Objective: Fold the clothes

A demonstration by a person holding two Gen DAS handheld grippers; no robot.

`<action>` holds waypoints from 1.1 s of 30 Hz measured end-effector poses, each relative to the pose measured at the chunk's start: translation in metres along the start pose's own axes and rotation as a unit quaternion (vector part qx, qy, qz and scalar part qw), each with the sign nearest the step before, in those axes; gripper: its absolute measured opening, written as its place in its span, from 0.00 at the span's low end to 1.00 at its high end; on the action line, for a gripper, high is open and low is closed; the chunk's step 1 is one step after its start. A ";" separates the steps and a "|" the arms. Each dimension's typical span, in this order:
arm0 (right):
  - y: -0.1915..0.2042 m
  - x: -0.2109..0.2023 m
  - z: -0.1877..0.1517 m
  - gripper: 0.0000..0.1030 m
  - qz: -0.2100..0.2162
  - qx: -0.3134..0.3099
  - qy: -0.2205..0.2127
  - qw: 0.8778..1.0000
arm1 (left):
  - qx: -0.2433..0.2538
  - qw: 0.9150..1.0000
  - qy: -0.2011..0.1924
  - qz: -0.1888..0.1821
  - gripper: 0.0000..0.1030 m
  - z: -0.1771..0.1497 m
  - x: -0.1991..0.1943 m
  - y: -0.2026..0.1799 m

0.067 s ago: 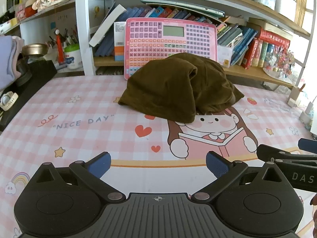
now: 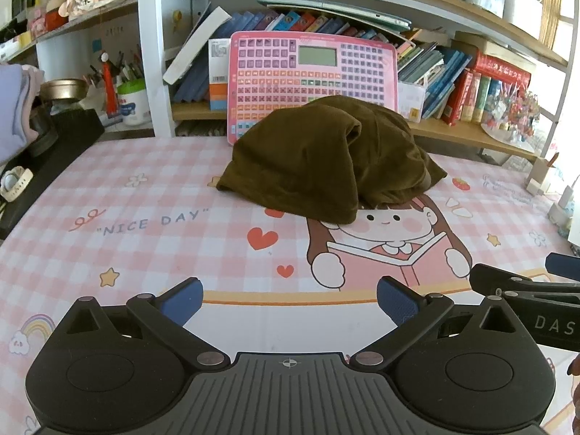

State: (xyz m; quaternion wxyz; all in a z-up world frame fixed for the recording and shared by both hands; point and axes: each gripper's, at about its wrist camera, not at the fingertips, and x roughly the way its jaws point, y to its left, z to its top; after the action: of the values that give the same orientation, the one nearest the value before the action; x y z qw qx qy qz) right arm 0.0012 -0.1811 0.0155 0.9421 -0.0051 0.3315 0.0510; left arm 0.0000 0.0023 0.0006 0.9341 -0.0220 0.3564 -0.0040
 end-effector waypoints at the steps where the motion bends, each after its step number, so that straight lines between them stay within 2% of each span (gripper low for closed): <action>1: 0.000 0.000 0.000 0.98 0.000 0.000 0.000 1.000 | 0.000 1.000 0.001 0.000 1.00 0.000 0.000 0.001; 33: 0.003 0.004 0.000 0.98 -0.002 0.001 0.008 1.000 | 0.006 1.000 0.009 0.004 1.00 0.000 0.004 0.006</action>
State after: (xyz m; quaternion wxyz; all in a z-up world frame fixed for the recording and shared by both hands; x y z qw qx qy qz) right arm 0.0040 -0.1775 0.0129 0.9393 -0.0050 0.3395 0.0489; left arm 0.0032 0.0079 -0.0020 0.9311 -0.0147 0.3644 -0.0026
